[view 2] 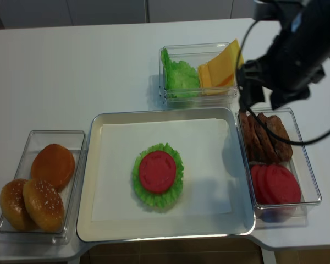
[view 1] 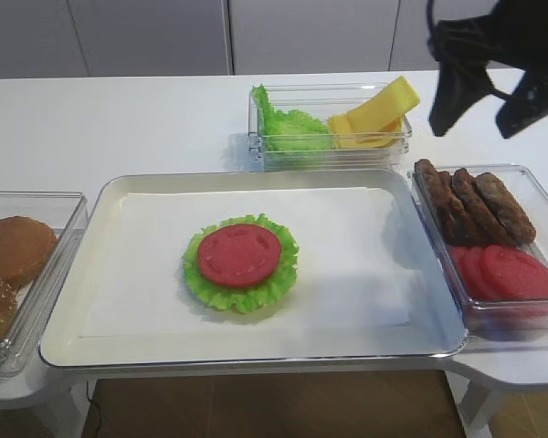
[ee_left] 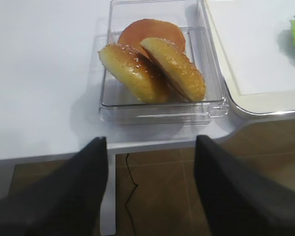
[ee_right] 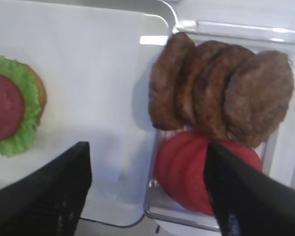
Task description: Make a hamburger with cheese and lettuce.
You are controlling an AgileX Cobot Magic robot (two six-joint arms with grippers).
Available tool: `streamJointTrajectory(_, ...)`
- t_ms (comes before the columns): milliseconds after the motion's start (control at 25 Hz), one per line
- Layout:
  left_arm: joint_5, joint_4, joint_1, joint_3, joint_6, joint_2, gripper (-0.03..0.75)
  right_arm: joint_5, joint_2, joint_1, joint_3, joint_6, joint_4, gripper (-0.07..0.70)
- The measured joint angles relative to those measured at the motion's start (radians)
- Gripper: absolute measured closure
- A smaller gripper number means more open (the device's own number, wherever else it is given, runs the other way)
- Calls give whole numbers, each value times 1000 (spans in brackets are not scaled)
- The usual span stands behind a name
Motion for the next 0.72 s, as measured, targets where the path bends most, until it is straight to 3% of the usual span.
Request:
streamJointTrajectory(280, 0, 0, 0, 0, 0, 0, 301, -33, -219, -105, 232, -6, 2, 79)
streamJointTrajectory(720, 0, 0, 0, 0, 0, 0, 301, -44, -613, -111, 542, 27, -8, 79)
